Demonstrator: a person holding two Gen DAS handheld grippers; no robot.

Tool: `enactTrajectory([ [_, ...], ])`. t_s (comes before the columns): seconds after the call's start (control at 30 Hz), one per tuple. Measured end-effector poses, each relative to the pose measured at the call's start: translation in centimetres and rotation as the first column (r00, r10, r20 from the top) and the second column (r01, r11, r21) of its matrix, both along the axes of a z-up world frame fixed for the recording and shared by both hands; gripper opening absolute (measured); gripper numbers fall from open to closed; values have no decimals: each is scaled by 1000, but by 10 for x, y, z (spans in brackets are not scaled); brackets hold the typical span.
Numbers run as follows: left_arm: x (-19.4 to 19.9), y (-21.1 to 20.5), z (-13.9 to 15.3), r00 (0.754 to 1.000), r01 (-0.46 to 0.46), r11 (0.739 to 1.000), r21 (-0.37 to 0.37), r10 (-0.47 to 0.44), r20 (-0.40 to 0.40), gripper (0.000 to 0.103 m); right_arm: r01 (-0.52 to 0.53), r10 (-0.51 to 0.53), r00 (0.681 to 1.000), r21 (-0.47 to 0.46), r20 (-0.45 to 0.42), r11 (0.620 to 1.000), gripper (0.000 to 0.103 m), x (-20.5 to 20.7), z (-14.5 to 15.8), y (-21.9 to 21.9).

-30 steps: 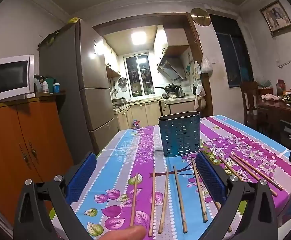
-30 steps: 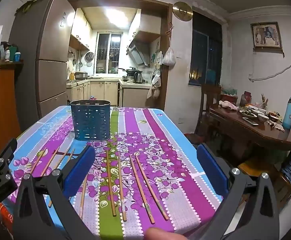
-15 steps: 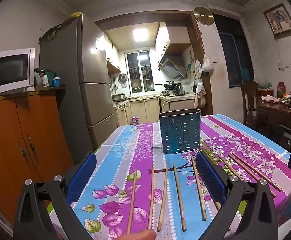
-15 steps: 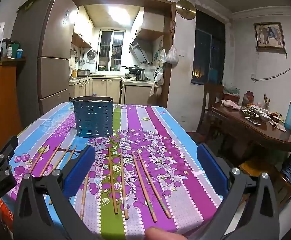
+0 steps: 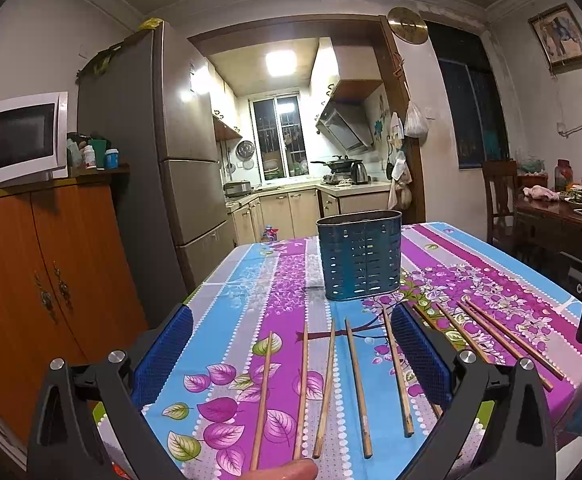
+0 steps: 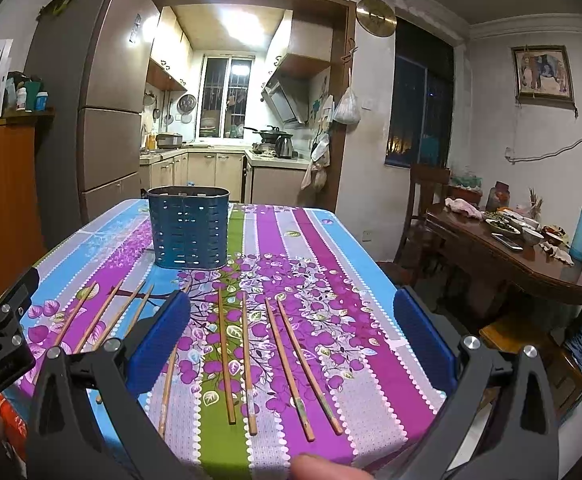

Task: Organize utensils
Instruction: 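Move both tools toward the loose bamboo chopsticks on the tablecloth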

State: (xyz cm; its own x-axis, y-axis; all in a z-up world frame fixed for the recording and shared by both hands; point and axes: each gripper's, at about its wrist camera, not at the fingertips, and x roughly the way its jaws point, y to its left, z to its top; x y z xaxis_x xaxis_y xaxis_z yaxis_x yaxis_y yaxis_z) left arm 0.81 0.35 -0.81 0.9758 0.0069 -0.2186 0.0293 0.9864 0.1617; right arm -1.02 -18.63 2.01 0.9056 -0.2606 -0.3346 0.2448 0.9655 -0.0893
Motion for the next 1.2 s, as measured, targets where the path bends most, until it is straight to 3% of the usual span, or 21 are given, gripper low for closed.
enactTrajectory([
  [0.7,1,3,-4,1000,8,1000,-19,-8,-21,99,-17,17,1000,11,3,1000,98,-1,-1,-1],
  [0.83,-3,20,-13,998,23,995,-92,-28,-59,99,-65,61,997,113,37,992,98,-8,1,-14],
  [0.9,-8,34,-22,997,3,993,-122,-12,-74,99,-111,111,994,184,13,977,98,-7,-3,-23],
  [1.03,-27,62,-41,994,-19,980,-199,-3,-108,99,-184,228,970,367,-79,912,98,-2,-29,-42],
  [1.2,-50,81,-52,993,-8,957,-290,-26,-114,99,-236,285,958,499,-23,834,98,-9,-44,-63],
])
